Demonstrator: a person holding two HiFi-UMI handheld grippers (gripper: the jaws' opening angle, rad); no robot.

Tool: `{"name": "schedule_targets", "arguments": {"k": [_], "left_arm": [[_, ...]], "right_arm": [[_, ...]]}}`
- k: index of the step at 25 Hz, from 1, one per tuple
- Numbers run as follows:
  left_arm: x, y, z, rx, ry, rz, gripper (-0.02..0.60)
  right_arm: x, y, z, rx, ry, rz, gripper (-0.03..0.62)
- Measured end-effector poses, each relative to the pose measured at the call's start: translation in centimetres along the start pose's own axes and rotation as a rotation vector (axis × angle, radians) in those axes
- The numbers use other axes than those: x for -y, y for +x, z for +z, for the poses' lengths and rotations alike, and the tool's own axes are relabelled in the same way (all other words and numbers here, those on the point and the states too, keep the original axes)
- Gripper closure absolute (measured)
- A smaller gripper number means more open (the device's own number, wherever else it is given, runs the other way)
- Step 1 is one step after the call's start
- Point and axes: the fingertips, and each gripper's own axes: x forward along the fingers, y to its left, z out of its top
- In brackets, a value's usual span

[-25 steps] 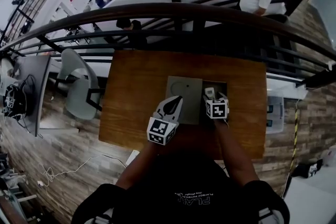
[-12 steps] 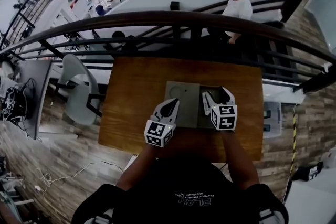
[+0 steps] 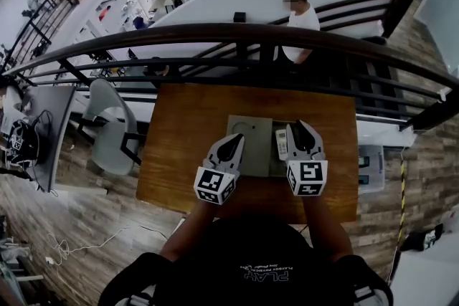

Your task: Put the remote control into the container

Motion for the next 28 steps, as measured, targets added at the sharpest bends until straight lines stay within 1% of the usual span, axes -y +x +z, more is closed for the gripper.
{"name": "schedule_targets", "arguments": {"k": [4,6,12,16,28], "left_arm": [[0.6,-0.2,1.6,0.036,0.005,-0.01,0.574],[1.0,-0.4,2.3,0.049,0.009,-0.013,0.575],[1.4,-0.4,2.7,0.064,0.009,-0.018,0.575],[1.6,-0.3,2.6,0.067,0.007,-0.016,0.575],[2.0,-0.1,2.4,0.063,0.018,-0.001,0.575]], "right_arm": [[0.3,-1.0,1.1,0.048,-0.01,-0.032,0.547],[0.2,-1.6,1.6,0.069,-0.02,-0.04,0.562],[-0.3,-3.1,2.6,0.147,-0.016,-0.022,0.565],[-0.6,-3.7,2.5,0.179,-0.015,-0.015,0.565],[-0.4,-4.0,1.7,0.159,-0.01,-0.018,0.565]]}}
